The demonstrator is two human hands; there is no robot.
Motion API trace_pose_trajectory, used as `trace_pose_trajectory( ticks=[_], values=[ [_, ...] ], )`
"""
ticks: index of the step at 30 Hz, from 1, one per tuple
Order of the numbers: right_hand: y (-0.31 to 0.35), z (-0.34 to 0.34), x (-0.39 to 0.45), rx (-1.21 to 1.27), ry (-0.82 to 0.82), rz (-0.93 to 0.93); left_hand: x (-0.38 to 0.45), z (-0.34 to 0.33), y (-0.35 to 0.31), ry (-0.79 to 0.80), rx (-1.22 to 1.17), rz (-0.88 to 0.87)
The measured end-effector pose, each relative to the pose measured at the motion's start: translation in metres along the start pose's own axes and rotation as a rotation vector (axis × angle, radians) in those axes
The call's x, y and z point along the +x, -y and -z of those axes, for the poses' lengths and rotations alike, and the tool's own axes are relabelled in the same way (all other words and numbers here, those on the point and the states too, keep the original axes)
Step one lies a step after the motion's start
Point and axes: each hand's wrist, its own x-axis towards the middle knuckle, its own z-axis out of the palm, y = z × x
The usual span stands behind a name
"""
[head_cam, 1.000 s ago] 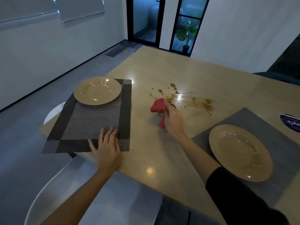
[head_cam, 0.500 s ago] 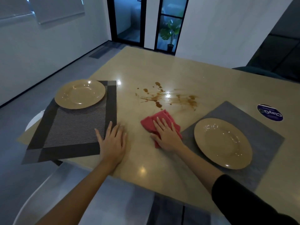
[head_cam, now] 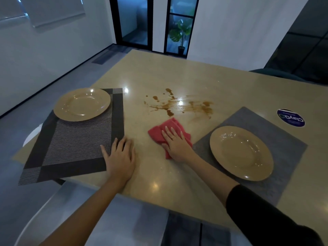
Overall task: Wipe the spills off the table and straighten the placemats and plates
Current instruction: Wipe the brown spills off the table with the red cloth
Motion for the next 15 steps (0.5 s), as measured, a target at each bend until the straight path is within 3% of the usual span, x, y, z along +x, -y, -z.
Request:
trace_pose_trajectory(
  ticks=[7, 15],
  values=[
    [-0.037, 0.023, 0.035, 0.070, 0.008, -0.224, 0.003, 0.001, -0.003, 0.053, 0.021, -0.027],
    [-0.024, 0.018, 0.007, 0.248, -0.039, 0.107, 0.009, 0.006, -0.007, 0.041, 0.026, -0.033]
  ],
)
